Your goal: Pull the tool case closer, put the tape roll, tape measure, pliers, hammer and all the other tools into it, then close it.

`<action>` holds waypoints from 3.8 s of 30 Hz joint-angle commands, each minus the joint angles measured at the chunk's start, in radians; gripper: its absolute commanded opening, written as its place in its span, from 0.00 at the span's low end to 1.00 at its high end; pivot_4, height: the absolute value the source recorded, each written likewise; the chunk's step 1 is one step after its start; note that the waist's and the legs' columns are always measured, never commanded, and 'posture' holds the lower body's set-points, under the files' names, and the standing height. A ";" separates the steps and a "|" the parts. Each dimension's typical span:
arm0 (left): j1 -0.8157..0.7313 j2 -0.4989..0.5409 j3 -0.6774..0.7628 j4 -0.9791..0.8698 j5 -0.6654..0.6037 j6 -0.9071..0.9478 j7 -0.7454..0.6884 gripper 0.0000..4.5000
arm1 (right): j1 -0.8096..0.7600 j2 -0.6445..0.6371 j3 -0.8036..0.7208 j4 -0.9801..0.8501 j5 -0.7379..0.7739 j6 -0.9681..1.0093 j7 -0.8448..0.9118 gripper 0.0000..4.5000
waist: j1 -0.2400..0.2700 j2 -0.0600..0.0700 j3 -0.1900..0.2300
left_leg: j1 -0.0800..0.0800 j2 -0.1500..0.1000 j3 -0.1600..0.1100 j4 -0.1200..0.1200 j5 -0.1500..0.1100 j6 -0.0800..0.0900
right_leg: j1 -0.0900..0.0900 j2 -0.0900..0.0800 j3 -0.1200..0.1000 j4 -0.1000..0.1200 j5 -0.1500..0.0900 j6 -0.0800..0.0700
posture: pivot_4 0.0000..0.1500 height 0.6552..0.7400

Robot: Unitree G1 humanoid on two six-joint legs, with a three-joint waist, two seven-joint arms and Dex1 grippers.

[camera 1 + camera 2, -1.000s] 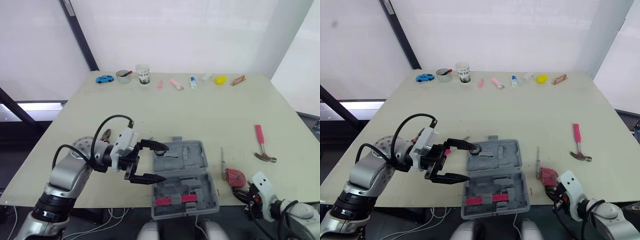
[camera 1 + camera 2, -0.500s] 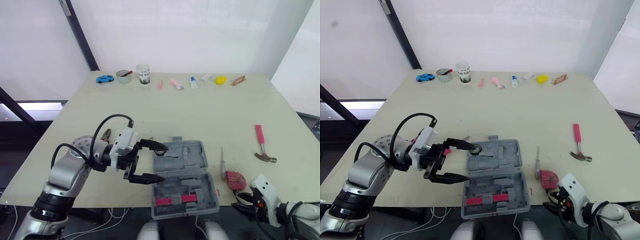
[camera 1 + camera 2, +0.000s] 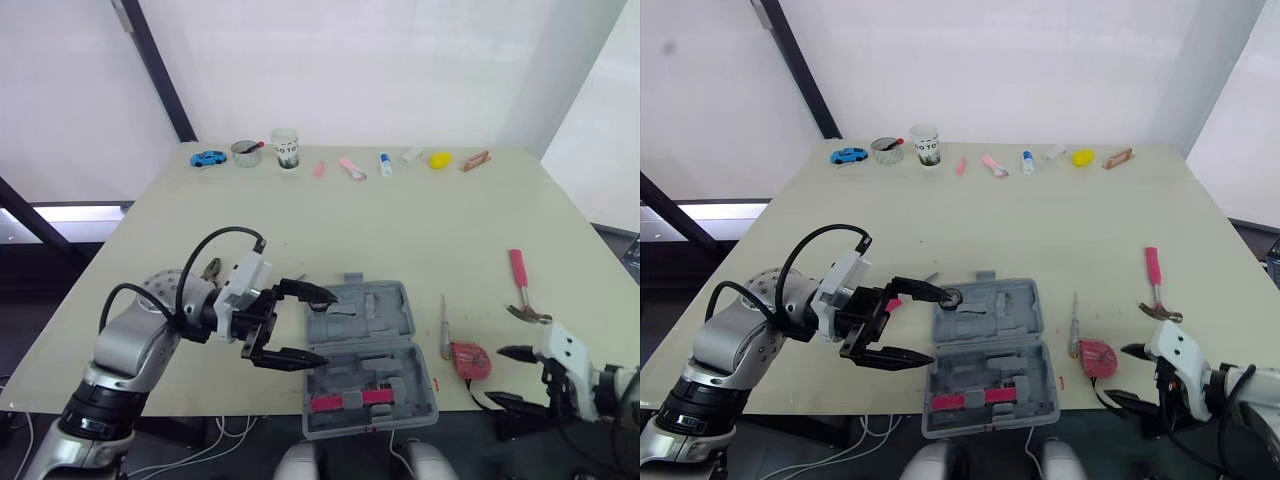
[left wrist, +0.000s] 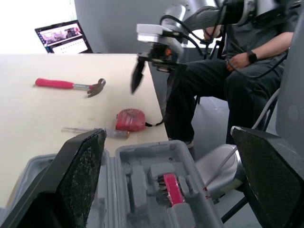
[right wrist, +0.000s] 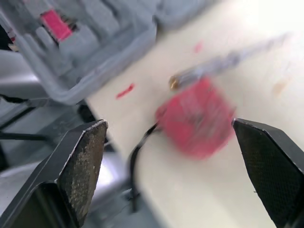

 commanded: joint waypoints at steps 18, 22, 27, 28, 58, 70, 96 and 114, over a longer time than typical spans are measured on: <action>0.015 0.027 0.027 -0.045 -0.007 -0.025 -0.003 1.00 | -0.434 0.075 0.298 0.686 -0.267 -0.591 0.240 0.98 | 0.000 0.000 0.001 | 0.000 0.000 0.000 0.001 0.000 0.000 | 0.000 0.000 0.000 0.001 0.002 -0.004 | 1.00 1.00; 0.018 0.031 0.029 -0.042 -0.008 -0.031 -0.003 1.00 | -0.452 0.099 0.301 0.729 -0.272 -0.605 0.232 0.98 | 0.000 0.000 0.001 | 0.000 0.000 0.000 0.001 0.000 0.000 | 0.000 0.000 0.000 0.001 0.002 -0.004 | 1.00 1.00; 0.023 0.036 0.033 -0.036 -0.008 -0.038 -0.008 1.00 | -0.466 0.114 0.311 0.762 -0.298 -0.616 0.223 0.98 | -0.001 0.000 0.001 | 0.000 0.000 0.001 0.002 0.000 0.000 | 0.000 0.000 0.001 0.002 0.002 -0.004 | 1.00 1.00; 0.024 0.037 0.033 -0.034 -0.007 -0.040 -0.009 1.00 | -0.468 0.117 0.312 0.766 -0.297 -0.615 0.221 0.98 | -0.001 0.000 0.001 | 0.000 0.000 0.001 0.002 0.000 0.000 | 0.000 0.000 0.001 0.002 0.002 -0.004 | 1.00 1.00; 0.071 0.040 0.088 0.005 -0.006 -0.058 0.040 1.00 | -0.620 0.034 0.313 0.329 -0.281 -0.163 0.159 0.65 | -0.002 0.003 0.003 | 0.001 0.000 0.002 0.002 0.000 0.000 | 0.000 0.000 0.001 0.003 0.002 -0.004 | 1.00 1.00; 0.190 0.050 0.191 0.022 0.021 -0.085 0.141 1.00 | -1.003 0.258 0.619 0.404 -0.551 0.131 0.154 0.65 | -0.006 0.004 0.004 | -0.002 0.001 0.004 0.002 0.000 0.000 | -0.005 0.001 0.003 0.005 0.003 -0.003 | 1.00 1.00; 0.332 0.057 0.293 -0.033 0.020 -0.079 0.253 1.00 | -1.185 0.530 0.845 0.743 -0.788 0.115 0.063 0.65 | -0.006 0.004 0.004 | -0.003 0.002 0.008 0.001 0.000 0.000 | -0.009 0.000 0.004 0.005 0.003 -0.004 | 1.00 1.00; 0.366 0.046 0.289 -0.084 0.004 -0.061 0.264 1.00 | -1.121 0.357 0.686 0.443 -0.721 0.194 0.144 0.99 | -0.005 0.004 0.004 | -0.003 0.002 0.008 -0.002 0.000 0.000 | -0.010 0.000 0.004 0.005 0.003 -0.004 | 1.00 1.00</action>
